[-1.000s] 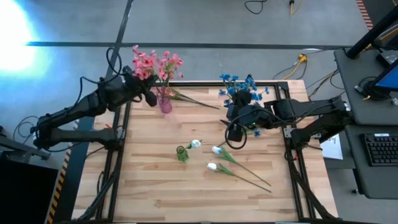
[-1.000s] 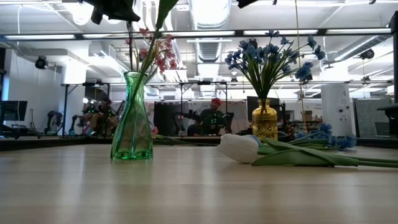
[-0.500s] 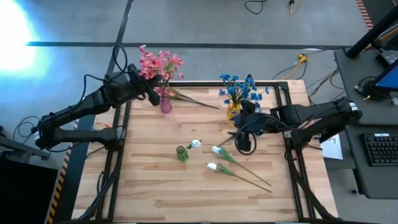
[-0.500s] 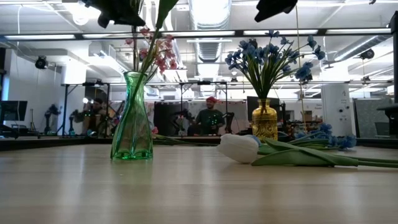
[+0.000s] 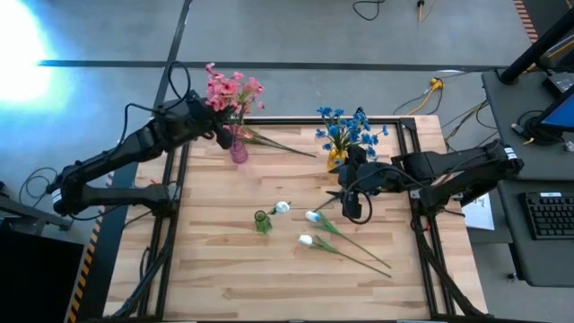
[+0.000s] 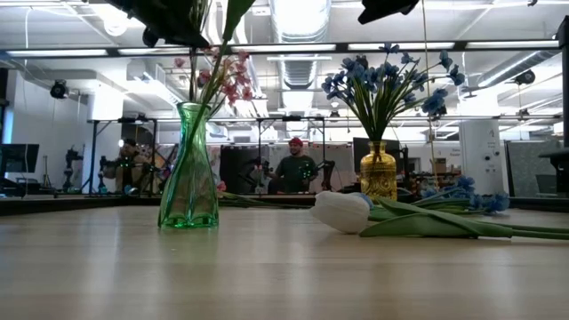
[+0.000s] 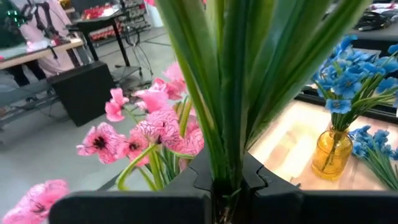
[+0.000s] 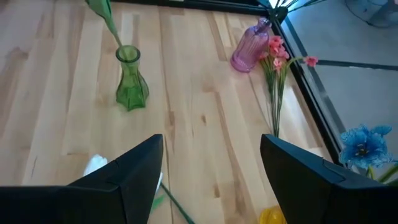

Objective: Sort flowers into vase by color
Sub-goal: Put the bottom pink flowers into the pink vase

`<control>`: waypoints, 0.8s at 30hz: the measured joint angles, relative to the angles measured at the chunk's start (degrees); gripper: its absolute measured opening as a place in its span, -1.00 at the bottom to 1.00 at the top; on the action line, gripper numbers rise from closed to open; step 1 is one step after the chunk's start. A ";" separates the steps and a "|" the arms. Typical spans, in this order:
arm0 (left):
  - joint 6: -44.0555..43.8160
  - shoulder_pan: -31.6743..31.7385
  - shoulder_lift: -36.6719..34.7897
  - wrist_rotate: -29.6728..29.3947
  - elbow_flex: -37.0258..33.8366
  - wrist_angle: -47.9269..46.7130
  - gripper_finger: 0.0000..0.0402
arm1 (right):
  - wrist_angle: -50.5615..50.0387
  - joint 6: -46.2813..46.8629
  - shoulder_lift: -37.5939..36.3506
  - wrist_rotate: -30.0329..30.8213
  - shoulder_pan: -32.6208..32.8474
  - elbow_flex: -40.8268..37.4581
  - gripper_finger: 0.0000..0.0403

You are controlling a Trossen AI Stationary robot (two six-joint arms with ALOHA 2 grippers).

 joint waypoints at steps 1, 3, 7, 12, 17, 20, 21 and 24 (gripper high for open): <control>-0.39 0.00 0.36 0.00 0.00 -0.15 -1.00 | 0.00 -0.01 0.00 -0.02 0.00 0.00 0.29; -0.67 0.00 0.93 0.02 -0.04 -0.23 -1.00 | 0.00 0.01 0.00 -0.02 0.00 0.00 0.28; -1.71 0.00 2.02 0.00 -0.04 -0.14 -1.00 | -0.01 0.00 0.00 -0.02 0.00 0.00 0.30; -1.94 0.00 2.74 -0.02 -0.37 -0.01 -1.00 | 0.00 -0.01 0.00 0.00 0.00 0.00 0.32; -3.37 0.00 2.53 -0.04 -1.89 1.13 -1.00 | -0.01 -0.01 0.00 0.00 0.00 -0.12 0.32; -3.84 0.00 2.39 -0.07 -2.34 1.17 -1.00 | -0.02 -0.01 0.00 0.00 0.00 -0.24 0.30; -4.03 0.00 2.36 -0.07 -2.50 1.21 -1.00 | -0.02 -0.01 0.00 0.00 0.00 -0.24 0.29; -4.26 0.00 2.32 -0.07 -3.30 1.73 -1.00 | -0.02 -0.01 0.00 0.01 0.00 -0.24 0.28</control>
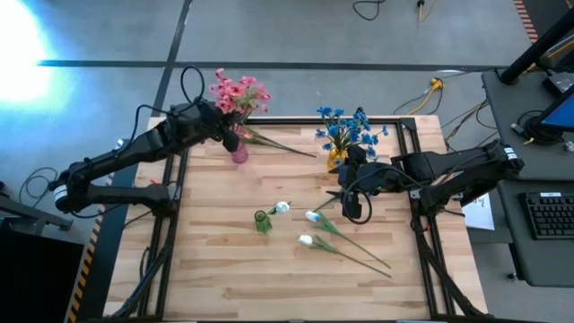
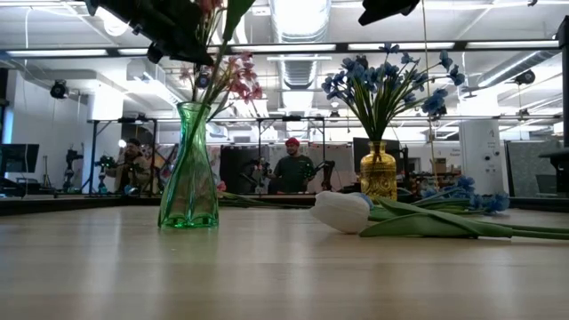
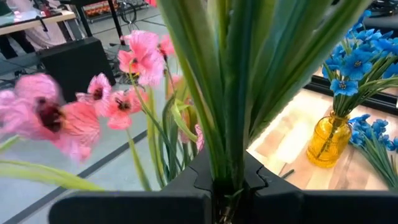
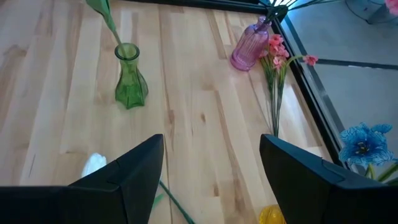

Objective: Sort flowers into vase by color
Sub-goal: Put the bottom pink flowers into the pink vase

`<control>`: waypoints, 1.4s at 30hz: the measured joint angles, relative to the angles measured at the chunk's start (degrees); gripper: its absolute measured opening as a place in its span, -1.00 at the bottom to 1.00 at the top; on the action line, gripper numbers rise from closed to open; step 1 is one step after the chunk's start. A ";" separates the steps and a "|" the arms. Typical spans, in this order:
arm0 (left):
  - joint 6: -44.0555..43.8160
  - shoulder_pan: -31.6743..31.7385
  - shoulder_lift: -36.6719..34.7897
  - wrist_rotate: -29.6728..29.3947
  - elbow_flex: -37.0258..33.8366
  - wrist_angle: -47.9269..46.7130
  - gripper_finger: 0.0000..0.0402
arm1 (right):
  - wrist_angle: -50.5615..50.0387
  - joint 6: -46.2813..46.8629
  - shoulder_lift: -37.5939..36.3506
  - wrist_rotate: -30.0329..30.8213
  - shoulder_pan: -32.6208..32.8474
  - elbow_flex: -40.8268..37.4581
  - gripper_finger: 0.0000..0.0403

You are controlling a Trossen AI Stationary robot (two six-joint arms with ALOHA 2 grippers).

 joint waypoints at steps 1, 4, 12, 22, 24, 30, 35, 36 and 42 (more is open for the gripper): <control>-0.02 0.00 -0.04 0.00 -0.44 0.49 -1.00 | 0.00 0.00 0.00 0.01 0.00 0.00 0.28; -0.31 0.00 -0.48 -0.02 -2.25 2.98 -1.00 | 0.00 0.15 0.00 0.01 0.00 0.00 0.29; -1.35 0.00 -2.53 -0.04 -7.86 8.00 -1.00 | 0.00 0.44 0.00 0.03 -0.02 0.00 0.31; -1.51 0.00 -3.29 -0.46 -14.51 14.06 -1.00 | 0.00 2.05 0.00 0.45 -0.02 0.00 0.27; -1.51 0.00 -3.44 -0.48 -16.10 16.49 -1.00 | 0.01 2.14 0.00 0.45 -0.02 0.00 0.28; 0.67 -0.02 -3.72 -0.47 -19.59 20.63 -1.00 | 0.02 2.63 0.00 0.45 -0.02 0.00 0.30; 0.72 0.02 -3.61 -0.48 -23.64 26.26 -1.00 | 0.08 2.69 0.00 0.45 -0.02 0.00 0.30; 0.55 0.02 -3.63 -0.48 -24.46 27.54 -1.00 | 0.16 2.69 0.00 0.45 -0.02 0.00 0.29; 1.24 -0.02 -3.51 -0.46 -27.03 29.53 -1.00 | 0.46 2.62 0.00 0.45 -0.02 0.00 0.27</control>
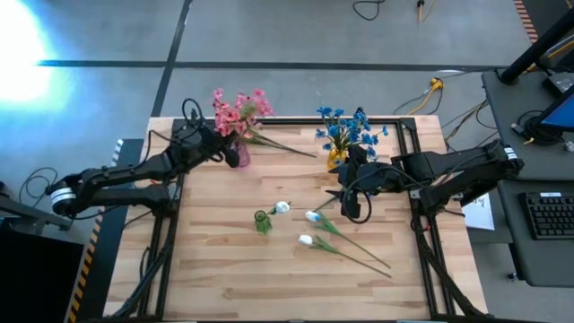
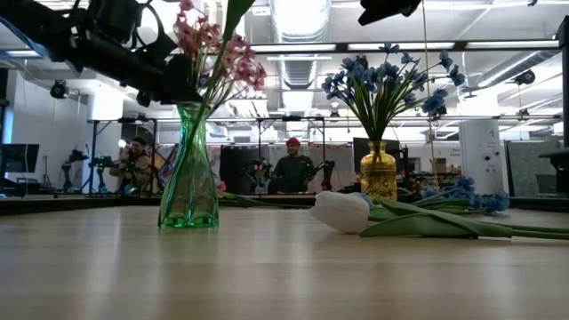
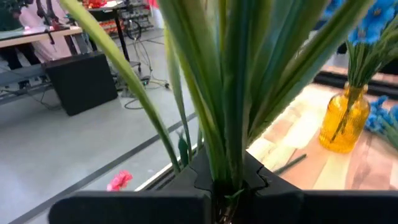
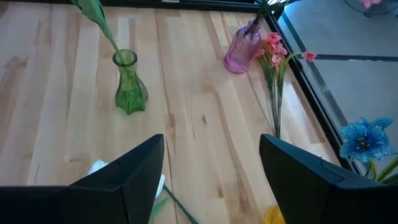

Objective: Sort flowers into vase by color
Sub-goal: Put the bottom pink flowers into the pink vase

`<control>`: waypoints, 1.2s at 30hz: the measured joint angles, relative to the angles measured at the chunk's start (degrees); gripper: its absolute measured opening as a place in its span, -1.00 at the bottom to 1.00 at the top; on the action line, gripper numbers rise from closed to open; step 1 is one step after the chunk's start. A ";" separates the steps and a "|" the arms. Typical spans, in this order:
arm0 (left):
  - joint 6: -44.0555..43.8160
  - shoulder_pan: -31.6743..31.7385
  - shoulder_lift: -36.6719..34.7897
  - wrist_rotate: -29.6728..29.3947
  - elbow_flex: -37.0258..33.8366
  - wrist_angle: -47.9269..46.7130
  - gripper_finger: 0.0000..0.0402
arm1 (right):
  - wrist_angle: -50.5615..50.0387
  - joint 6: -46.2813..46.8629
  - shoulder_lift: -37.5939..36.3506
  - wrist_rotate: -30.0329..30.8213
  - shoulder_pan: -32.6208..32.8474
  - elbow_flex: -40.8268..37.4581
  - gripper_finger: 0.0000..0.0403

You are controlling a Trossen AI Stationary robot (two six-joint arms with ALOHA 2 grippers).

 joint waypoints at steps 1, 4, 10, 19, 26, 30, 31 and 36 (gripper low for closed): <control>0.11 0.00 0.06 -0.02 -0.34 -0.10 -1.00 | 0.13 -0.07 0.00 0.01 0.00 0.00 0.28; 0.82 0.00 0.06 -0.02 -0.79 -0.07 -1.00 | 1.51 -0.69 0.00 0.01 0.00 0.00 0.30; 1.31 0.00 0.09 -0.02 -1.27 0.91 -1.00 | 1.44 -0.66 0.00 0.02 0.00 0.00 0.32; 2.12 0.00 0.10 -0.02 -1.25 1.21 -0.88 | 1.44 -0.61 0.00 0.02 0.00 0.00 0.28; 2.65 0.00 -0.25 -0.02 -0.95 1.22 -0.56 | 1.42 -0.50 0.00 0.02 0.00 0.00 0.31; 2.63 -0.01 -0.56 -0.02 -0.95 1.07 -0.33 | 1.42 -0.60 0.00 0.02 0.00 0.00 0.33; 2.63 -0.04 -0.73 -0.02 -0.95 0.67 -0.28 | 1.43 -0.54 0.00 0.02 0.00 0.00 0.33; 2.63 -0.04 -2.77 0.00 -0.95 -1.78 -0.06 | 1.44 -0.48 0.00 0.02 0.00 0.00 0.31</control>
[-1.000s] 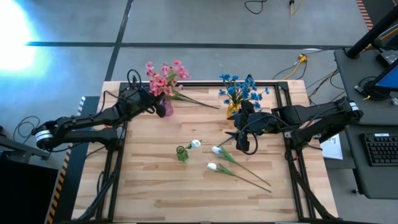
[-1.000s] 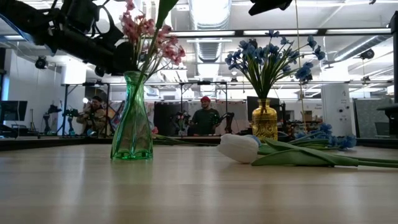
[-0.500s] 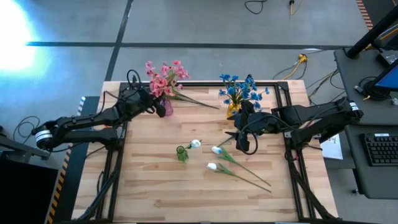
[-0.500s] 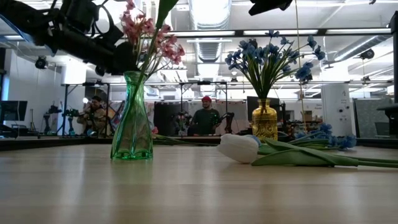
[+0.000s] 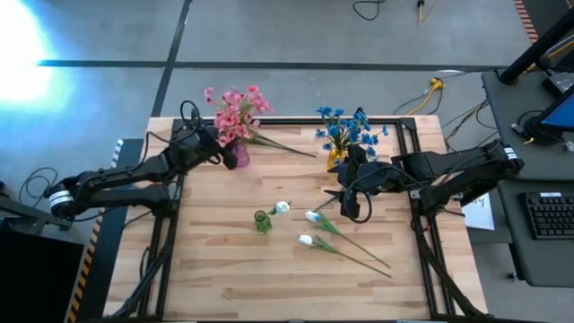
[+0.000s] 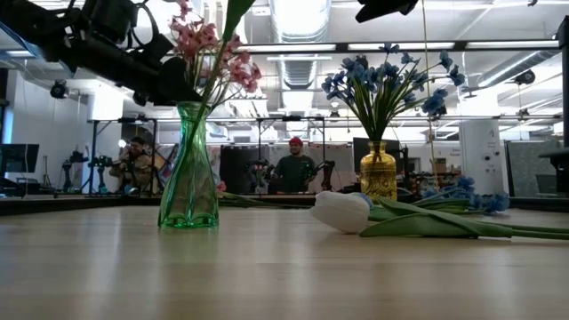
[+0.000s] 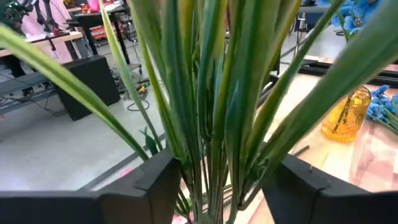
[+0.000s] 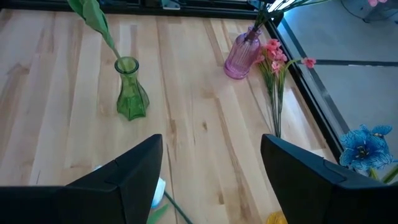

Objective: Sort flowers into vase by color
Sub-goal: Put the bottom pink flowers into the pink vase, then put the top white flower into the green vase

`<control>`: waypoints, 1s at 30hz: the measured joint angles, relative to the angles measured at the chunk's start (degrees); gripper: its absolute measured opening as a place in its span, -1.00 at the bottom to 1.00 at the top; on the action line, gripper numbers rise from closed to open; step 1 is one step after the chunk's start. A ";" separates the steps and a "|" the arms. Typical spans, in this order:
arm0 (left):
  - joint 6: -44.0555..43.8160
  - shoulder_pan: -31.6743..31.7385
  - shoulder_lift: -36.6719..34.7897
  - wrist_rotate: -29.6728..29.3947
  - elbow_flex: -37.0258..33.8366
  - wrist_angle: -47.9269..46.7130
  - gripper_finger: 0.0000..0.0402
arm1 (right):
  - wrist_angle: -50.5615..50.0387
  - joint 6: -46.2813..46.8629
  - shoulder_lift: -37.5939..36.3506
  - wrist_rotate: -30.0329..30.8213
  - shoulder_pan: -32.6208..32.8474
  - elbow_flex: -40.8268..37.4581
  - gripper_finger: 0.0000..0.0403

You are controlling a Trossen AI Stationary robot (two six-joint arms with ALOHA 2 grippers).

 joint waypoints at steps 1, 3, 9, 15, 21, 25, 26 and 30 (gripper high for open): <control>0.00 0.00 -0.61 0.00 0.00 -0.26 -0.03 | 0.02 0.00 0.00 0.02 0.00 0.00 0.30; 0.00 -0.11 -1.88 0.00 0.02 -0.84 0.03 | 0.13 0.00 0.00 0.02 0.00 -0.01 0.31; -0.38 -0.11 -6.08 0.00 0.02 -6.35 0.12 | 0.79 0.02 0.00 0.07 0.00 -0.02 0.33; -1.77 -0.11 -8.93 0.00 0.04 -9.76 0.14 | 0.89 0.72 0.00 0.09 0.00 0.00 0.31; -3.46 -0.11 -11.16 0.00 0.04 -12.76 0.14 | 0.88 2.42 0.00 0.10 0.00 0.00 0.33; -7.70 -0.24 -13.21 0.76 0.04 -16.07 0.14 | -0.82 6.25 0.00 0.02 0.00 0.00 0.31; -8.96 -0.34 -13.76 1.39 0.04 -17.61 0.14 | -1.74 7.80 0.00 -0.05 0.00 0.00 0.30; -15.62 -2.07 -15.98 2.11 0.04 -24.13 0.13 | -7.37 15.28 0.00 -2.67 -0.02 0.00 0.28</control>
